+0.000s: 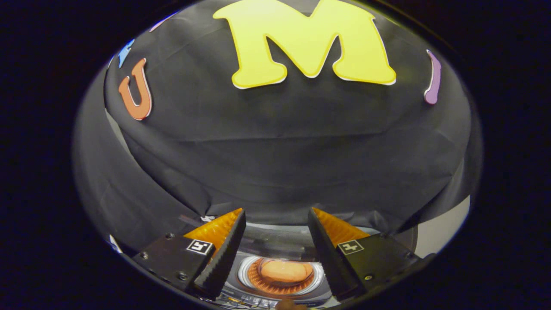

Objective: Put the clothes into the washing machine and then close the washing machine lid.

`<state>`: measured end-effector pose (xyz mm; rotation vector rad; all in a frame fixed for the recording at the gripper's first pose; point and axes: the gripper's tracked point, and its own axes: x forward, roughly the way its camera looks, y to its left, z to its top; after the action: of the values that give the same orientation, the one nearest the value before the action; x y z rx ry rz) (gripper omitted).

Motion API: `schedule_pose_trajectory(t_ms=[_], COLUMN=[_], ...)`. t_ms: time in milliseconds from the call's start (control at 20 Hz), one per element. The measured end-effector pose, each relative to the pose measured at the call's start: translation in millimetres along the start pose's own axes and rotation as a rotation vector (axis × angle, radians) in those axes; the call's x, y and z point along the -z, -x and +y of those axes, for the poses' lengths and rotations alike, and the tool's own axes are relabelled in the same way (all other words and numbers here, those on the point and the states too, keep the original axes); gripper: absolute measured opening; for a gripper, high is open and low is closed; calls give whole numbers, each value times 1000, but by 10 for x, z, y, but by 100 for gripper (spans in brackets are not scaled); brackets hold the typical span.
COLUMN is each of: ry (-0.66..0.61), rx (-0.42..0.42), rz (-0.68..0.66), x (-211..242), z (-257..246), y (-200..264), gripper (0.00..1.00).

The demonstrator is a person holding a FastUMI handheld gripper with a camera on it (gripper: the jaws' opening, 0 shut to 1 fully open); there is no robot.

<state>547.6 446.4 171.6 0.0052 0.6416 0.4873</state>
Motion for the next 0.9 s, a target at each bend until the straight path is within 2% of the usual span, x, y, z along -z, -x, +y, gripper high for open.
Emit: schedule_pose_trajectory(t_ms=[300,700,900], ry=[20,-16,14], rx=[5,-8,-13], rz=[28,24,-88], x=[251,343,294], z=[-72,-61,-42], y=[-411,-553,-508], gripper=[91,91,92])
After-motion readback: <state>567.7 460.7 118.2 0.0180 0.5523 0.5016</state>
